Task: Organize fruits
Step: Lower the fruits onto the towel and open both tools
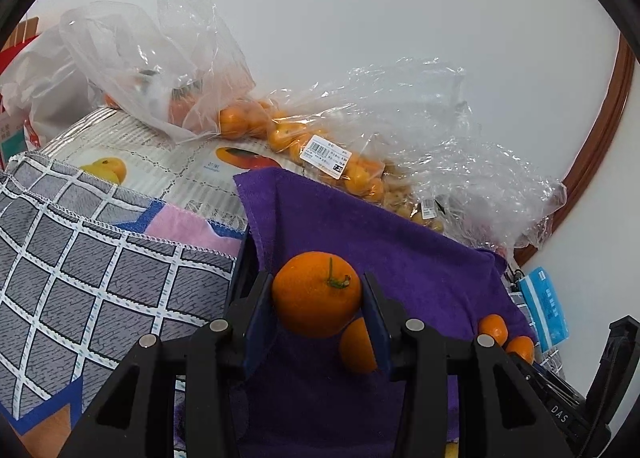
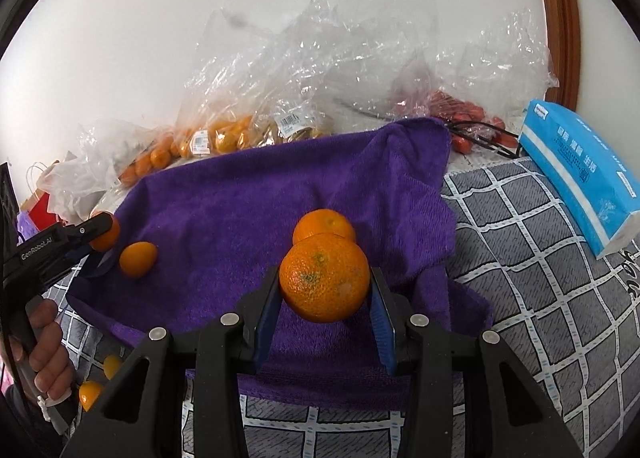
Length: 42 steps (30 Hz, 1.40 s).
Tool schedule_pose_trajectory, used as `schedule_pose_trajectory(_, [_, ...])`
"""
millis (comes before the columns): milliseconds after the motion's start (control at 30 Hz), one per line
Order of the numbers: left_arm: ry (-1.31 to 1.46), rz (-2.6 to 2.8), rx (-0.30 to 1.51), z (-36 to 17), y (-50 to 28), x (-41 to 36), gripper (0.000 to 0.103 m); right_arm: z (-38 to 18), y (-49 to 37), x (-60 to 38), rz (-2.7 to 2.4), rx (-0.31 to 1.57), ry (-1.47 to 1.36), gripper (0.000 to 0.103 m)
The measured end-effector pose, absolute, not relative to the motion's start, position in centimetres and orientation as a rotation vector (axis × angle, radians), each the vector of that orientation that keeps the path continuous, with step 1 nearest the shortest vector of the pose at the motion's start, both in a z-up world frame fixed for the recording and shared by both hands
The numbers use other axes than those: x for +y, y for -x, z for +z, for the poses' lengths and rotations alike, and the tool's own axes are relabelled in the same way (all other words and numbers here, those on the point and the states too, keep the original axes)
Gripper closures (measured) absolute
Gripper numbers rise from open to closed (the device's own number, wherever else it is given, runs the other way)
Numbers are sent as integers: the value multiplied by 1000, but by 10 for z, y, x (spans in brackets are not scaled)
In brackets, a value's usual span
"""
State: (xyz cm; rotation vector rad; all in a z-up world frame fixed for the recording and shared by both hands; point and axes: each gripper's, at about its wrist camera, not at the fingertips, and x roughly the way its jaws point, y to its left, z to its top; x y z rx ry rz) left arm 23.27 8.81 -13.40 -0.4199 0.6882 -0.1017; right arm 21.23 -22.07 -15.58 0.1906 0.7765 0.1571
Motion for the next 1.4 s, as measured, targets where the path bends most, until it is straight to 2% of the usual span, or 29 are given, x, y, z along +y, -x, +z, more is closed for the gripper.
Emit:
schedule_pose_trajectory(633, [389,-134,737,-140,-238,78,61,-154,-210,-220,158,764,-172,60])
schedule_pose_trajectory(867, [374,-136,739,-140,-239,76,61,-152,-207,-218,148,747,-159,53])
schedule_pose_trajectory(1133, [362,-142,742,-139,-238,74,61,-151,-206,-217,144,735,-141,50])
schedule_pose_trajectory(1333, [370,-141,741,-140,-238,76,59,-150,-205,-218,141,730,-148,49])
schedule_pose_trajectory(1400, [377,-150,738,-139,-238,77,55,-150,-205,-218,140,729,-147,49])
